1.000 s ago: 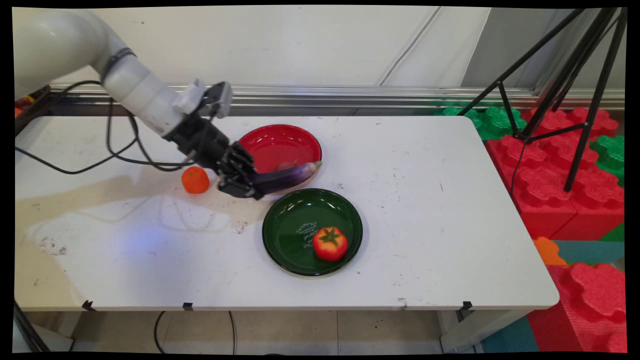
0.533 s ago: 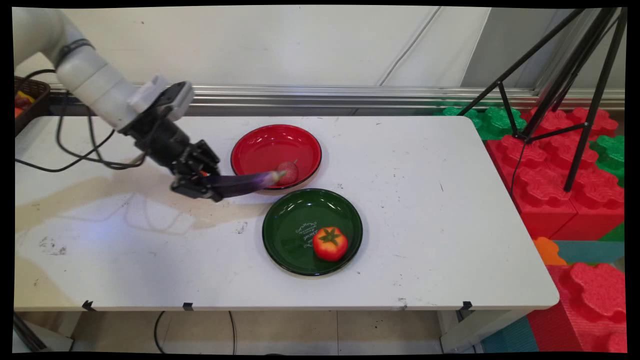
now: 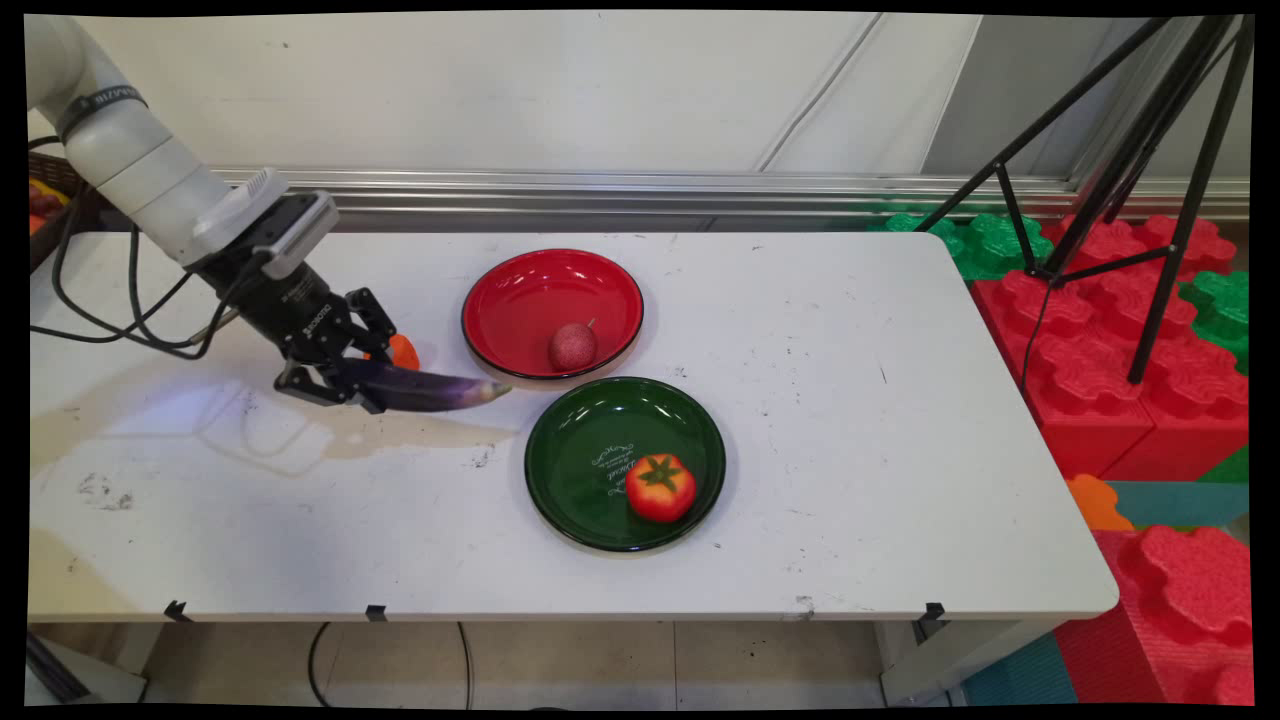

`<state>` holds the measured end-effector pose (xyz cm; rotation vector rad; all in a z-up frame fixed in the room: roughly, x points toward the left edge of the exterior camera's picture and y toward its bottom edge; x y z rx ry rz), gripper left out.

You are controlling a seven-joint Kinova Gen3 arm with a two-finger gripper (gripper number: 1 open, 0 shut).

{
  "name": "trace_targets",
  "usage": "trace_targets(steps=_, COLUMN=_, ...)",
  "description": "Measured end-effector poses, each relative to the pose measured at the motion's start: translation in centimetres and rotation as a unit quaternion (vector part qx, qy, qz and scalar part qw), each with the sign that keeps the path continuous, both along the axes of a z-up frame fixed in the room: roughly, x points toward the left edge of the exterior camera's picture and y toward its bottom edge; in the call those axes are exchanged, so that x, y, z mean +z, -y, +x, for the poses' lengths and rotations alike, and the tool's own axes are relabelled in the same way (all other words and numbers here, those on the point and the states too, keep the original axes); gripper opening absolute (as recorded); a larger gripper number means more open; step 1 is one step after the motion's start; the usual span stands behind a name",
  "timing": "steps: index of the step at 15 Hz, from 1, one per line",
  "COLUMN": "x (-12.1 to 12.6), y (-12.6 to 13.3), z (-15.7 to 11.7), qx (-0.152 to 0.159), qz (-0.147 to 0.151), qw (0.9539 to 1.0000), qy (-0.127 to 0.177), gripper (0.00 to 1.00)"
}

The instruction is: Place the picked object on the table

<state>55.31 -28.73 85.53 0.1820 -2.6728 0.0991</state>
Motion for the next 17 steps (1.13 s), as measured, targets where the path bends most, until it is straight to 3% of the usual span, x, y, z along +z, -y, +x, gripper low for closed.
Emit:
trace_targets(steps=5, x=-1.9, y=0.4, z=1.0, qx=-0.072, qz=-0.024, qw=0.9966, qy=0.031, gripper=0.00)
trace_targets(steps=12, x=-4.7, y=1.2, z=0.8, qx=-0.117, qz=-0.039, qw=0.9909, qy=0.055, gripper=0.00)
trace_targets(steps=13, x=-5.0, y=1.2, z=0.8, qx=-0.119, qz=-0.039, qw=0.9906, qy=0.056, gripper=1.00)
trace_targets(steps=17, x=-5.4, y=1.5, z=0.9, qx=-0.112, qz=-0.040, qw=0.9912, qy=0.058, gripper=1.00)
